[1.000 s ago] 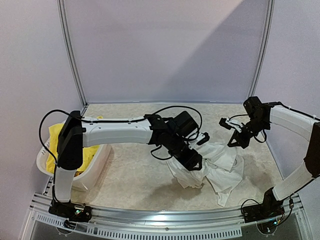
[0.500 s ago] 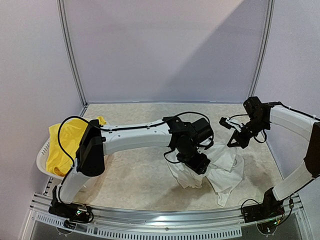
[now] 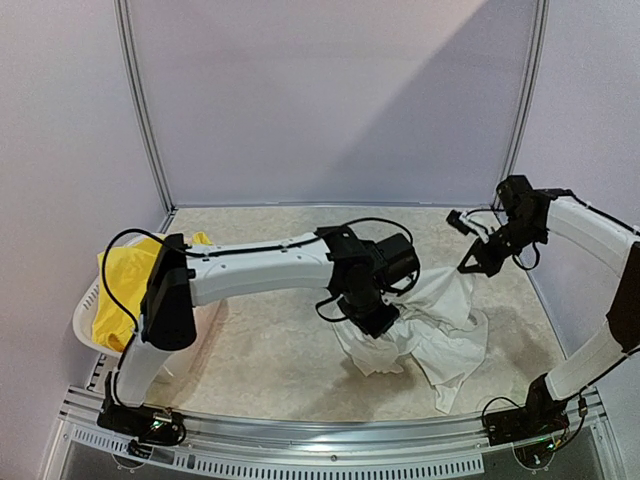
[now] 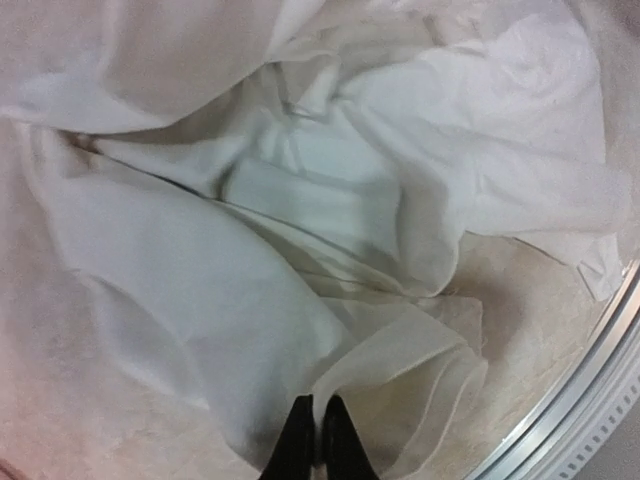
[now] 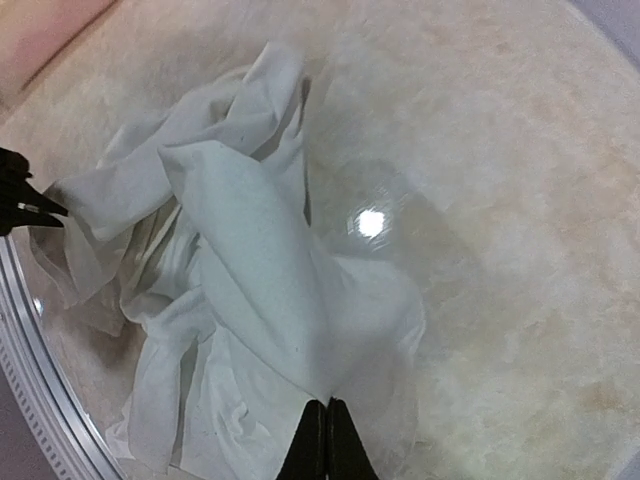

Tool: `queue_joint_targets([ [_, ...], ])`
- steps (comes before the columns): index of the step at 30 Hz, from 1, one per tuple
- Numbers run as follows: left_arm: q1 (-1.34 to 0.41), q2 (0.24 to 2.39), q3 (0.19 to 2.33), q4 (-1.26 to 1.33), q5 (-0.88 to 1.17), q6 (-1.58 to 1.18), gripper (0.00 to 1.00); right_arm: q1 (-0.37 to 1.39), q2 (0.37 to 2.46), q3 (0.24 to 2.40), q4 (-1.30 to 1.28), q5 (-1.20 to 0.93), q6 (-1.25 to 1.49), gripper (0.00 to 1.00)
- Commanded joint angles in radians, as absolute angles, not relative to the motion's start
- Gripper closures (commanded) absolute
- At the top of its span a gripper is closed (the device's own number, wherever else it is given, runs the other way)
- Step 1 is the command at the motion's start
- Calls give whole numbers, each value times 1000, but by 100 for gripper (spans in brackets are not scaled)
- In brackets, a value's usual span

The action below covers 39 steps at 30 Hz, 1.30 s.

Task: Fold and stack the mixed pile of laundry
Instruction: Pick up the crumpled T-shirt from the center of the board, then flatten out the crumpled T-shirt at the center of the board.

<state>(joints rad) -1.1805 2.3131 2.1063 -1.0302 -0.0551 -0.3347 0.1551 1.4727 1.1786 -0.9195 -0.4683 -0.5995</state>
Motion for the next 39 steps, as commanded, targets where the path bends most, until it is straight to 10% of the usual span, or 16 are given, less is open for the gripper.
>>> queue_joint_targets([
  [1,-1075,2094,2110,-1078,-305,-237,100,25,1439,1408,-964,-579,-508,100],
  [17,-936,1615,1974,-882,-582,30,100,-129,1368,1846,-966,-463,-365,100],
  [39,-1269,1191,1715,-598,-666,180,100,-142,1031,1968,-1100,-727,-295,100],
])
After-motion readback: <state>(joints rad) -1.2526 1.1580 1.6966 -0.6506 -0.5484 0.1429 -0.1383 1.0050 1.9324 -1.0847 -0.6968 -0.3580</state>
